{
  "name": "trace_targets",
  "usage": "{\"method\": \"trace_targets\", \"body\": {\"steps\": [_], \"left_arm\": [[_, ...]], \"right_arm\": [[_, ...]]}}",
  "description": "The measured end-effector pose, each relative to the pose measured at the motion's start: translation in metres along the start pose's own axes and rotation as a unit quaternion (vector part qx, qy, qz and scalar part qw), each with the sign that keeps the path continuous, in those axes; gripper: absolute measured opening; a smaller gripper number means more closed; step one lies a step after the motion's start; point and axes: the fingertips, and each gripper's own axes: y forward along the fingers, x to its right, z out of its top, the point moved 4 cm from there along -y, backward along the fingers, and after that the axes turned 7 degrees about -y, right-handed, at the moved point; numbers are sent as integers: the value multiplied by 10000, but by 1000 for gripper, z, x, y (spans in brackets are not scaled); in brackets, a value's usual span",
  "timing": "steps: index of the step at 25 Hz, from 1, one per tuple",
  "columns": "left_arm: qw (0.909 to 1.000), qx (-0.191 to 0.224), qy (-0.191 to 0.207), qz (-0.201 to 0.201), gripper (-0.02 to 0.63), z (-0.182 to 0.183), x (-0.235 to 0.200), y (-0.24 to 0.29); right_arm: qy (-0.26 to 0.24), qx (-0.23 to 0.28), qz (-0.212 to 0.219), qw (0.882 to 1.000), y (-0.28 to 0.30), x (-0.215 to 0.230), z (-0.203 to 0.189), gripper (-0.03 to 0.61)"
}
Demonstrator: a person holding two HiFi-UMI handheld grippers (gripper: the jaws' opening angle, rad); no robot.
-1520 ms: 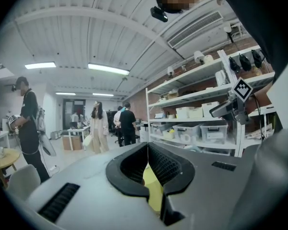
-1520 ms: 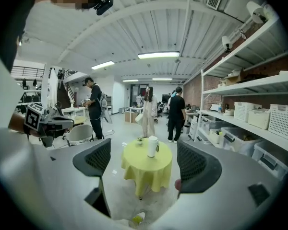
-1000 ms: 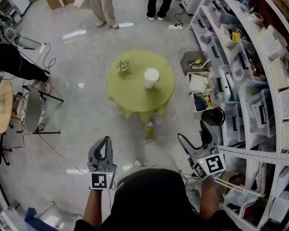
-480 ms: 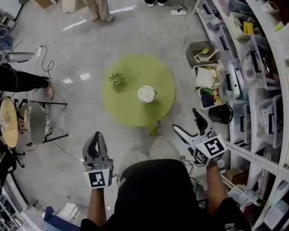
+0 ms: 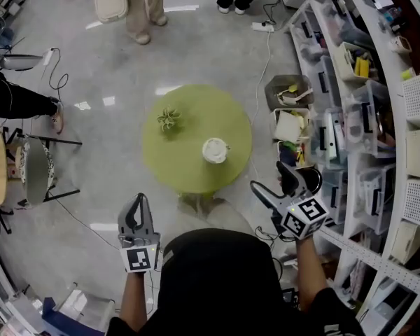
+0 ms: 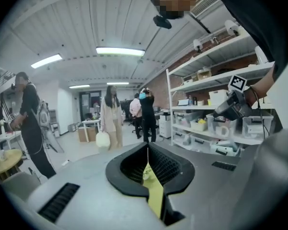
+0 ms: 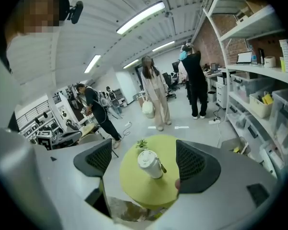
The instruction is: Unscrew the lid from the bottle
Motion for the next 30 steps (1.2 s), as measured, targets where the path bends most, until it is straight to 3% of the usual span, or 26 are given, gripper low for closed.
{"method": "trace_targets", "body": {"steps": [3, 7, 10, 14, 21, 23, 27, 30], "left_arm": [[9991, 80, -137, -387, 20, -9, -5, 17], [9951, -76, -69, -986, 45, -48, 7, 55], [9861, -516, -248, -1559, 234, -96, 30, 91], [9722, -1039, -180, -2092, 318, -158, 63, 132], [9517, -1746, 633, -2445, 421, -246, 105, 207], [9493, -1729, 747, -2517, 435, -259, 120, 221], [9538, -1461, 1000, -2429, 437, -261, 130, 235], [9500, -1340, 1237, -2533, 437, -258, 141, 245]], "right_arm": [[-151, -120, -180, 9997, 14, -9, 4, 414], [-470, -365, -258, 9979, 44, -15, -2, 413], [-747, -716, -159, 9945, 74, -15, -9, 413], [-1124, -1327, 169, 9846, 119, -18, -23, 414], [-2179, -2531, 543, 9410, 195, -12, -56, 413], [-2317, -2877, 653, 9270, 202, -12, -66, 413], [-2709, -3239, 709, 9037, 218, -24, -78, 408], [-3028, -3430, 637, 8869, 228, -27, -85, 404]]}}
